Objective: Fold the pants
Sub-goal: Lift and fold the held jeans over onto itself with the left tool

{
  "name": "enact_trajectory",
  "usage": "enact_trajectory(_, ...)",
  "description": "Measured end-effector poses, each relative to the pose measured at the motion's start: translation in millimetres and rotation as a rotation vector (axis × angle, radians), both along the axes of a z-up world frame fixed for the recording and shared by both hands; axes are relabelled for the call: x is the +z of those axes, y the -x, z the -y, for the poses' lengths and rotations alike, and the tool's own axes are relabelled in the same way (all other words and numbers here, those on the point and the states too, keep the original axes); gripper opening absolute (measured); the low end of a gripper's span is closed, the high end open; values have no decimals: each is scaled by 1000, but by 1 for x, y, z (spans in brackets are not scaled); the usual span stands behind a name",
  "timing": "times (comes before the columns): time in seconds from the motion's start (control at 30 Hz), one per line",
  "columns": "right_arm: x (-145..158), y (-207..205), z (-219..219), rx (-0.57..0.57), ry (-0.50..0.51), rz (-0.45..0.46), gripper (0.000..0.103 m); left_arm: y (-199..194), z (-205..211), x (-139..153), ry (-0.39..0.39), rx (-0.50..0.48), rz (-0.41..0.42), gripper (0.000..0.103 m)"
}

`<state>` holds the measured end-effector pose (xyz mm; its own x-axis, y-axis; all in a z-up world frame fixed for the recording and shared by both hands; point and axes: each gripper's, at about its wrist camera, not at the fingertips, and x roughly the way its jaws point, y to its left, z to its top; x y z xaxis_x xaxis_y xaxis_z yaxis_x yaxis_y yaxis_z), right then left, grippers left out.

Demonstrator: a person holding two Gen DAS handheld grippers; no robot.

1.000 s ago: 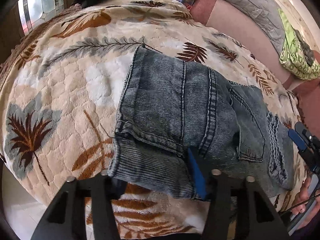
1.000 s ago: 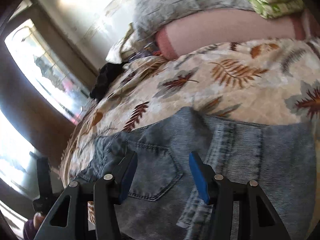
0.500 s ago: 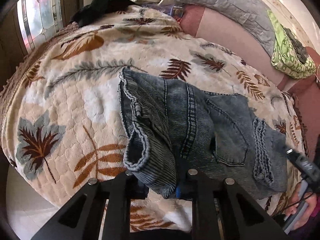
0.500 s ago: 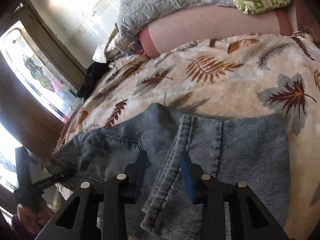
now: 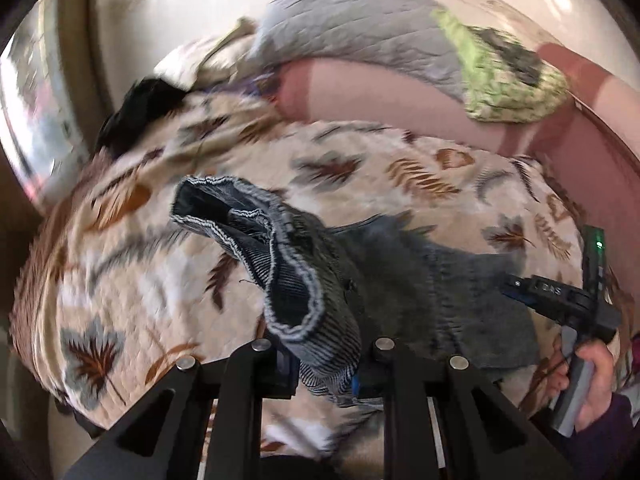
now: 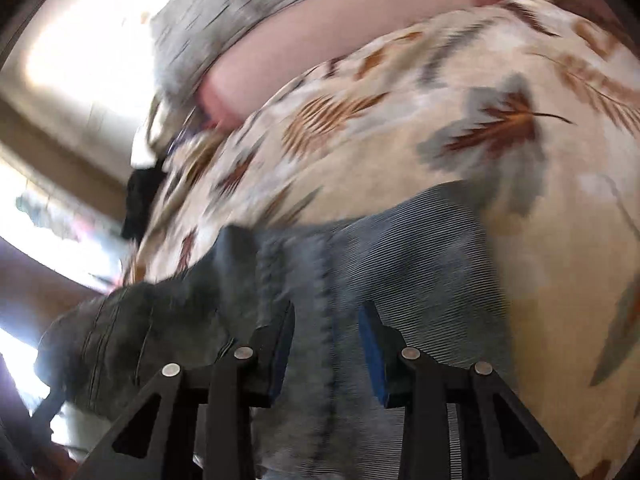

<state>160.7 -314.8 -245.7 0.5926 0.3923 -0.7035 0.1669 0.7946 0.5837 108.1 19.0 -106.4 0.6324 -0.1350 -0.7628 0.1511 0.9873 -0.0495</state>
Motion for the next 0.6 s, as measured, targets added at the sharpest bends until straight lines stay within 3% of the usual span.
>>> enact_trajectory(0.33,0,27,76,-166,-21,8,35,7,99,19,-12,-207,36,18)
enact_trajectory(0.5,-3,40,108,-239,-36,13,35,11,163,4,-19,-325,6,18)
enact_trajectory(0.6,-3,43,120,-277,-53,23,35,11,202,-19,-12,-422,-57,21)
